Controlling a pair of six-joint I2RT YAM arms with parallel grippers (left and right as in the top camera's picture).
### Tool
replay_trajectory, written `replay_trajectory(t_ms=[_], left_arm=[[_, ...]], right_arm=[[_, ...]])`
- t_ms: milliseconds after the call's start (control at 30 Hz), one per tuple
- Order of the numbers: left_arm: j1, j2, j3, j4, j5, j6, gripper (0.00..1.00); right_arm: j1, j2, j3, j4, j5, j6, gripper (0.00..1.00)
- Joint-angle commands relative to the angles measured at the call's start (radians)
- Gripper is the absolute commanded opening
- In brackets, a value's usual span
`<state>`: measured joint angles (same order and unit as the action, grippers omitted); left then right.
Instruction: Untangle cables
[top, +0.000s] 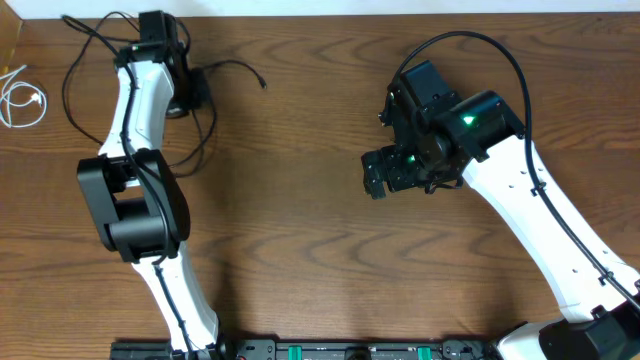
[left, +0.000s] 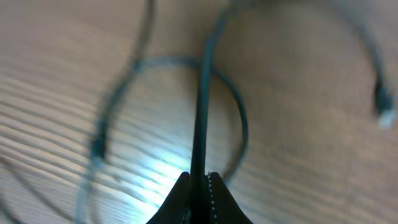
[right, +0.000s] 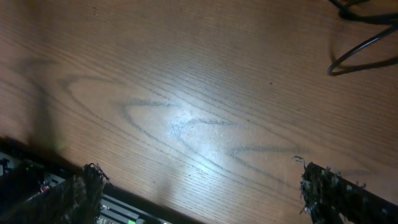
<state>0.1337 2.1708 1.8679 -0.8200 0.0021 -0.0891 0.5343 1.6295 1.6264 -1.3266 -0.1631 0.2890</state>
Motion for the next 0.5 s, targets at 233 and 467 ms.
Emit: replay_trajectory(t_ms=[233, 467], left_arm=[[-0.002, -0.260, 0.072, 0.134, -0.349, -0.002, 0.07], [0.003, -0.224, 0.058, 0.133, -0.876, -0.002, 0.07]], right_arm=[[0.003, -0.002, -0.005, -0.001, 0.000, 0.013, 0.99], [0.003, -0.002, -0.005, -0.001, 0.000, 0.013, 0.99]])
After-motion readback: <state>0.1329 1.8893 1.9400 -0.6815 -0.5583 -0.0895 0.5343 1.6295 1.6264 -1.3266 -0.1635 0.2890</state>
